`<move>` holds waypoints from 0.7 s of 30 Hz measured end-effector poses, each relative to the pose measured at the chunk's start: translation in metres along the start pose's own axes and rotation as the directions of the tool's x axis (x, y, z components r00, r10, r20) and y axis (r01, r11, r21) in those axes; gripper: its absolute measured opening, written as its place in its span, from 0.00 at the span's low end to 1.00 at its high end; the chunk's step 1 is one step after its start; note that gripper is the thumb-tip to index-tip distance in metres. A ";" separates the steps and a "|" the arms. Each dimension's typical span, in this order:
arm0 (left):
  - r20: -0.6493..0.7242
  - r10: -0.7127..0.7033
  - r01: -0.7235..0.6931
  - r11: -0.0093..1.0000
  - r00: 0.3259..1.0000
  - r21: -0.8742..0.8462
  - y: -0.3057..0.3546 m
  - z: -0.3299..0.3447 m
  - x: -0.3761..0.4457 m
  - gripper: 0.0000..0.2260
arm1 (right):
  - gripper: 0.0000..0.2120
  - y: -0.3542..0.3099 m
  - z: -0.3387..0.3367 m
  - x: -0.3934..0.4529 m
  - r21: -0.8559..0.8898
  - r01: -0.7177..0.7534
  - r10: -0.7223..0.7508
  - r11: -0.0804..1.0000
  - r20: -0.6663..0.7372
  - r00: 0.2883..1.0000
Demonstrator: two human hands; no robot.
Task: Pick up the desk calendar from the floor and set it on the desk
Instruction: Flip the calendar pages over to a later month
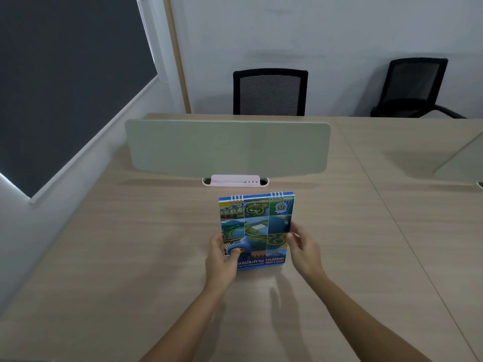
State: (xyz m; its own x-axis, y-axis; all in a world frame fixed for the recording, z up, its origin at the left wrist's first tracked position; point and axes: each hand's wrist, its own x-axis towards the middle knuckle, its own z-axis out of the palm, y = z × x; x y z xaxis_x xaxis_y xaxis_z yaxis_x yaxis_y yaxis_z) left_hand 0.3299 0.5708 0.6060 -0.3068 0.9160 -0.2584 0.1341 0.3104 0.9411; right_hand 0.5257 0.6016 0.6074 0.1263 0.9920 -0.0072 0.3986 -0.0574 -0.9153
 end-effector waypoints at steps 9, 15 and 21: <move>0.019 -0.013 0.012 0.999 1.000 0.036 0.005 -0.010 0.011 0.26 | 0.18 0.006 0.016 -0.020 0.082 0.002 0.009 0.997 -0.126 0.992; 0.003 -0.010 0.009 0.997 1.000 0.078 0.005 -0.012 0.009 0.25 | 0.16 0.003 0.013 -0.021 0.039 0.003 0.003 0.999 -0.172 0.985; 0.016 -0.045 0.043 0.996 0.999 0.082 0.008 -0.017 0.009 0.12 | 0.06 -0.005 0.003 -0.022 0.099 -0.052 0.067 0.994 -0.158 0.985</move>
State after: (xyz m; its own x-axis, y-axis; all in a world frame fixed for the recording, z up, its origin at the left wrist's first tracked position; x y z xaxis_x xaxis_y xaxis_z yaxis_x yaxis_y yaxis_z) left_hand 0.3122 0.5770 0.6153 -0.2972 0.9052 -0.3039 0.1977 0.3697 0.9079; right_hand 0.5176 0.5800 0.6110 0.2946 0.9556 -0.0047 0.2994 -0.0970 -0.9492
